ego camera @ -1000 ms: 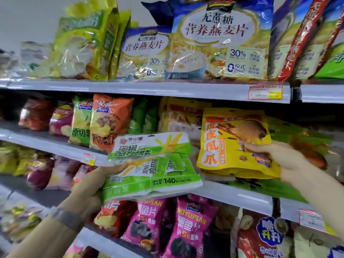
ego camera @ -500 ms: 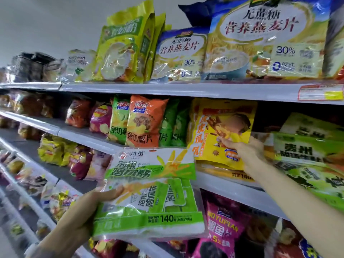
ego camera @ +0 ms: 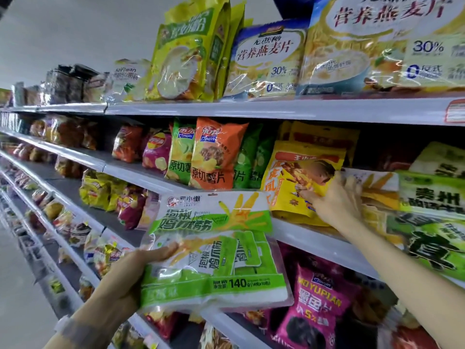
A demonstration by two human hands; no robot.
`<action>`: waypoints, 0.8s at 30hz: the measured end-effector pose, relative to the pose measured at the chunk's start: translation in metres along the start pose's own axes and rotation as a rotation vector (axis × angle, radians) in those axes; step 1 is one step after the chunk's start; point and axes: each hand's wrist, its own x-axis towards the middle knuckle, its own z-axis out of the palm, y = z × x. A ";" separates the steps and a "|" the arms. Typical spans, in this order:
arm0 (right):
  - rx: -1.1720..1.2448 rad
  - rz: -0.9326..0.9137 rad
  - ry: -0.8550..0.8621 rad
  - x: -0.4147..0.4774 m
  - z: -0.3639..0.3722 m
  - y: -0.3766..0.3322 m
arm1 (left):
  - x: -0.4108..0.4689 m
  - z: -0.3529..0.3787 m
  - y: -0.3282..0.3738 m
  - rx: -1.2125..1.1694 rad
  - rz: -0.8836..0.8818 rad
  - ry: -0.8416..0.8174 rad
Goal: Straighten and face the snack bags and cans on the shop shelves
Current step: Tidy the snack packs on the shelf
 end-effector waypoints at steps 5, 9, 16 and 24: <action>0.140 0.020 -0.056 -0.009 -0.015 0.005 | -0.001 0.022 0.013 -0.172 -0.044 -0.116; 0.265 0.008 -0.016 -0.034 -0.024 0.011 | 0.006 0.044 0.023 -0.188 -0.012 -0.133; 0.828 0.072 -0.313 -0.091 -0.074 0.024 | 0.011 0.091 0.044 -0.229 0.112 -0.286; 0.895 0.236 -0.356 -0.085 -0.134 0.080 | 0.029 0.215 0.065 -0.167 0.176 -0.396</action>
